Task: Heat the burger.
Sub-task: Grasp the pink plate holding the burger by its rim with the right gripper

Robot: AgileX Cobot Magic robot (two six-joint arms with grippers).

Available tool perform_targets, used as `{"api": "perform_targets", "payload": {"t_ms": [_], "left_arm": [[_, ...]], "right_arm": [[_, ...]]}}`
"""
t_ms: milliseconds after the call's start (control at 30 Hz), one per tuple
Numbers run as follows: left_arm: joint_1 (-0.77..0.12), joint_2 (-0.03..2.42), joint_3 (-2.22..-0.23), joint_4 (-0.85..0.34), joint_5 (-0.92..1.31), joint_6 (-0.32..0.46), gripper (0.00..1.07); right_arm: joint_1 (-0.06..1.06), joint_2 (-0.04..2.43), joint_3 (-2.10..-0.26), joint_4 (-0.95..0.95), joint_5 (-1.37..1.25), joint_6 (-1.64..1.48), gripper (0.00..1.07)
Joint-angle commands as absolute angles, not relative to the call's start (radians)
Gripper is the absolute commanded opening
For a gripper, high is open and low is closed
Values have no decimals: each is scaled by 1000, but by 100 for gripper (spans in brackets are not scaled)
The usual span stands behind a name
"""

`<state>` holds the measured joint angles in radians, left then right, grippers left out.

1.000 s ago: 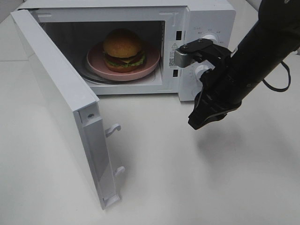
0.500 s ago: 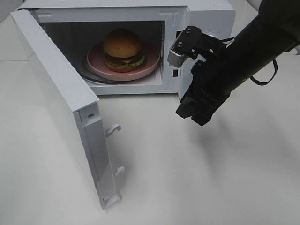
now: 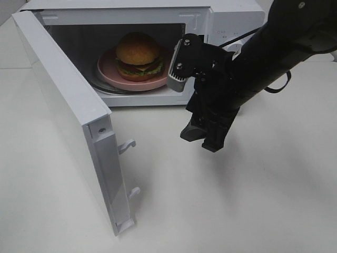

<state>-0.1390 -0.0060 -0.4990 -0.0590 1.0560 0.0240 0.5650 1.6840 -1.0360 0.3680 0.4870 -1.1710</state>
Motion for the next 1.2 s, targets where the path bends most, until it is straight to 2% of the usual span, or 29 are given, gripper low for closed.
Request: {"api": "perform_targets", "payload": {"t_ms": [33,233,867,1200], "left_arm": [[-138,-14,-497,-64,1042,24,0],[-138,-14,-497,-64,1042,24,0],[-138,-14,-497,-64,1042,24,0],[-138,-14,-497,-64,1042,24,0]], "right_arm": [[612,1676,-1042,293,448,-1167,60],[671,1676,-1042,211,359,-1152,60],[676,1730,-1048,60,201,-1152,57],[676,1848,-1169,58,214,-1126,57]]}}
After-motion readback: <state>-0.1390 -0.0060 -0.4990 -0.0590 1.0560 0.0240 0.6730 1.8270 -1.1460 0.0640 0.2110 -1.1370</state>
